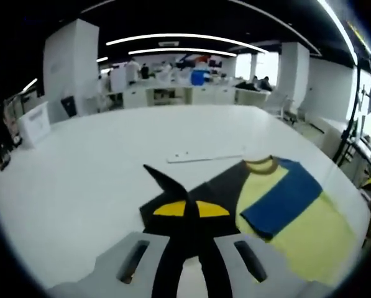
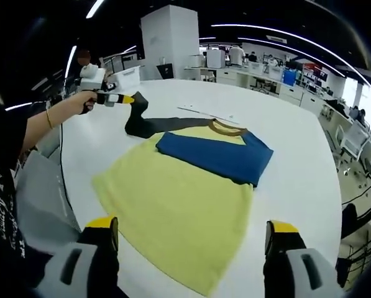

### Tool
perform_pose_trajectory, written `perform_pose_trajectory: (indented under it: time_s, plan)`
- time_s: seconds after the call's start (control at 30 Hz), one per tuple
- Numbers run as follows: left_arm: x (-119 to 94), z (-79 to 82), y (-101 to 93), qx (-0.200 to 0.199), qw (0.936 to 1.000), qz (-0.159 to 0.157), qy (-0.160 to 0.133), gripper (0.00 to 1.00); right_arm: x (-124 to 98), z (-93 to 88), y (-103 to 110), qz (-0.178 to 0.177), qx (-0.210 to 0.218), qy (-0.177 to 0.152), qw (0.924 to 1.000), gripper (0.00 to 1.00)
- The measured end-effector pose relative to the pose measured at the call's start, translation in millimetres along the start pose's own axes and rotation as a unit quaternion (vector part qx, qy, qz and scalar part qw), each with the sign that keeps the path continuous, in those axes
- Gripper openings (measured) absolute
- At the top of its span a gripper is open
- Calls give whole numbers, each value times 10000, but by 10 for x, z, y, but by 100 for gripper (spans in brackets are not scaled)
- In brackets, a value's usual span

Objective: Fold the garment on the visible template until the final outline fits inside the template.

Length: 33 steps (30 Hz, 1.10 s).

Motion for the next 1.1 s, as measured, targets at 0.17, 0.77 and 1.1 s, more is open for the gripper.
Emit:
perform_pose_trajectory:
  time_s: [0.17,0.77,1.1]
  plan:
    - [65,93,-290,112,9995,-288,-40,1,-24,0,14,39,10,-36,10000,99]
    - [325,397,-1211,532,9924,-1102,-127,1,-71,-19,43,91,19,-82,9999,98]
    - [441,400,-1697,595,9871,-1486,-50,1,-83,-66,15,85,44,-66,9999,98]
Point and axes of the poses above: the point that each gripper's makers call its tool centre point, and the gripper's own axes: x roughly forward along the fingers, y roughly to its left, z roughly out of its top, the point moved 5 cm from there along -x, roughly backward along the fingers, and after that the axes turned 4 degrees about -x, right-handed, at the moved point
